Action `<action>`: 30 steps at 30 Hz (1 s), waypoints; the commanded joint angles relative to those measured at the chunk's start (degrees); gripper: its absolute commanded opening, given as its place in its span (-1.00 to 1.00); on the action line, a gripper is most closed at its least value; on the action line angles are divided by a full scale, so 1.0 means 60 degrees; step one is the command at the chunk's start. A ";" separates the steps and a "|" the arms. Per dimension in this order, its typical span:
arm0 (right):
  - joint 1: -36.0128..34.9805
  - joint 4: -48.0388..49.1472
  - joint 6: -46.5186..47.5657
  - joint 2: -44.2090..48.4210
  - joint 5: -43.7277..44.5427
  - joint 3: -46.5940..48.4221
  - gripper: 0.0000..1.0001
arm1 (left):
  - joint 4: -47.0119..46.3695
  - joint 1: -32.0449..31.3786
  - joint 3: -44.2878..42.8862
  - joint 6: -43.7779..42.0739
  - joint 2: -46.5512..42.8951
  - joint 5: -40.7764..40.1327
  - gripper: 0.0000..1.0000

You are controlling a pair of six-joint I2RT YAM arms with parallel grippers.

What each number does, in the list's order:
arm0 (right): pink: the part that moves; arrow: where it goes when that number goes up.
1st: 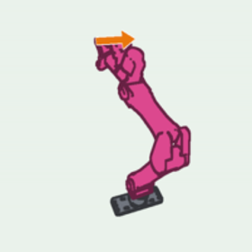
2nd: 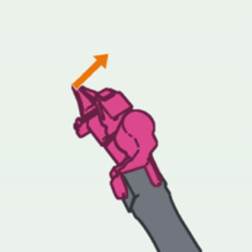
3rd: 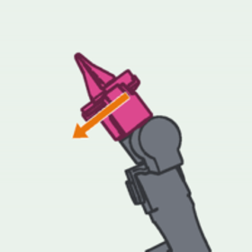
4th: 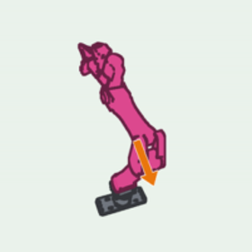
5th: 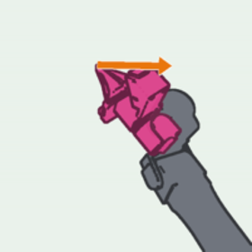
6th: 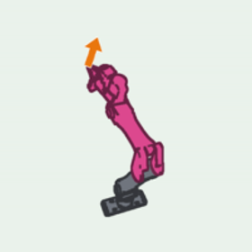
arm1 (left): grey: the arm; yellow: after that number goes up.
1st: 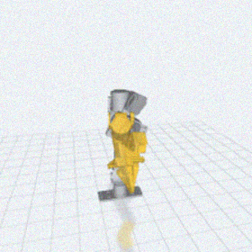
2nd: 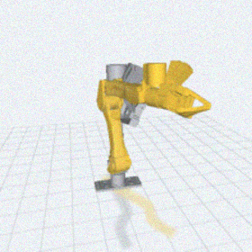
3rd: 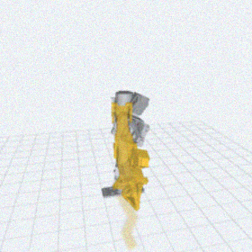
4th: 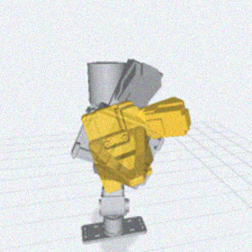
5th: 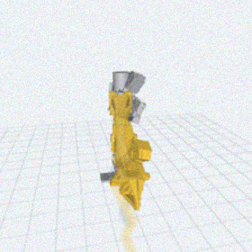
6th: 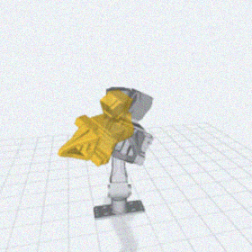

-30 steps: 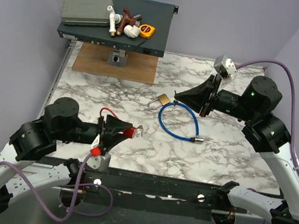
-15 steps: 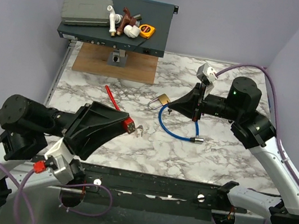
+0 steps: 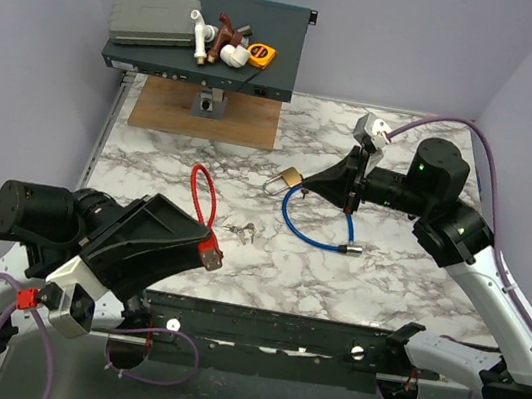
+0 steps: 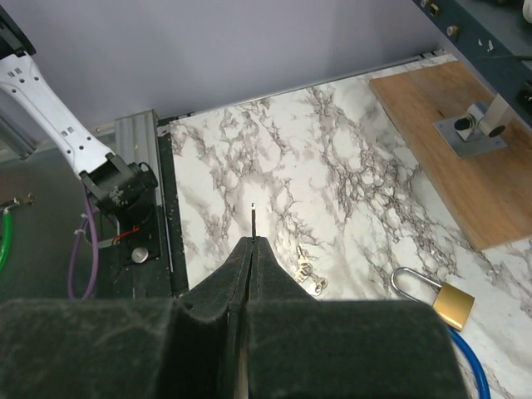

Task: Unlock with the key
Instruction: Pick up the lock from the center of the board.

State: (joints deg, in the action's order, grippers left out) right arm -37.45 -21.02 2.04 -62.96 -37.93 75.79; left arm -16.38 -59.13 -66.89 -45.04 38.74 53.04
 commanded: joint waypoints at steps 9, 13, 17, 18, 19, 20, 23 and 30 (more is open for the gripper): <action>-0.0012 0.0280 0.0026 0.0232 0.0214 0.0134 -0.99 | 0.1054 -0.0295 -0.0490 -0.1420 0.0230 0.1168 -1.00; -0.0014 0.0249 -0.0025 0.0225 0.0155 0.0200 -0.99 | 0.1543 -0.0346 -0.0638 -0.1785 0.0267 0.1282 -1.00; -0.0018 0.0220 -0.0083 0.0233 0.0113 0.0259 -0.99 | 0.1647 -0.0395 -0.0622 -0.1889 0.0236 0.1264 -1.00; -0.0013 0.0213 -0.0111 0.0239 0.0091 0.0269 -0.99 | 0.1752 -0.0387 -0.0610 -0.1984 0.0228 0.1238 -1.00; -0.0027 0.0214 -0.0127 0.0215 0.0048 0.0274 -0.99 | 0.1921 -0.0388 -0.0589 -0.2217 0.0223 0.1174 -1.00; -0.0025 0.0210 -0.0162 0.0210 0.0018 0.0260 -0.99 | 0.2305 -0.0379 -0.0559 -0.2536 0.0215 0.1021 -1.00; -0.0019 0.0090 -0.0191 0.0062 -0.0048 0.0266 -0.99 | 0.4798 -0.0376 -0.0504 -0.5214 0.0215 -0.0292 -1.00; -0.0022 -0.0943 -0.0707 -0.0688 -0.0737 0.0244 -0.99 | 0.8810 0.1858 -0.0271 -0.7126 0.0601 -0.1820 -1.00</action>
State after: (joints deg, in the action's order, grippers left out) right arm -37.45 -21.74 0.91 -64.53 -38.65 76.55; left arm 20.78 -57.65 -69.63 -78.63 41.43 45.63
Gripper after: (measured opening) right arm 0.007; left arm 0.350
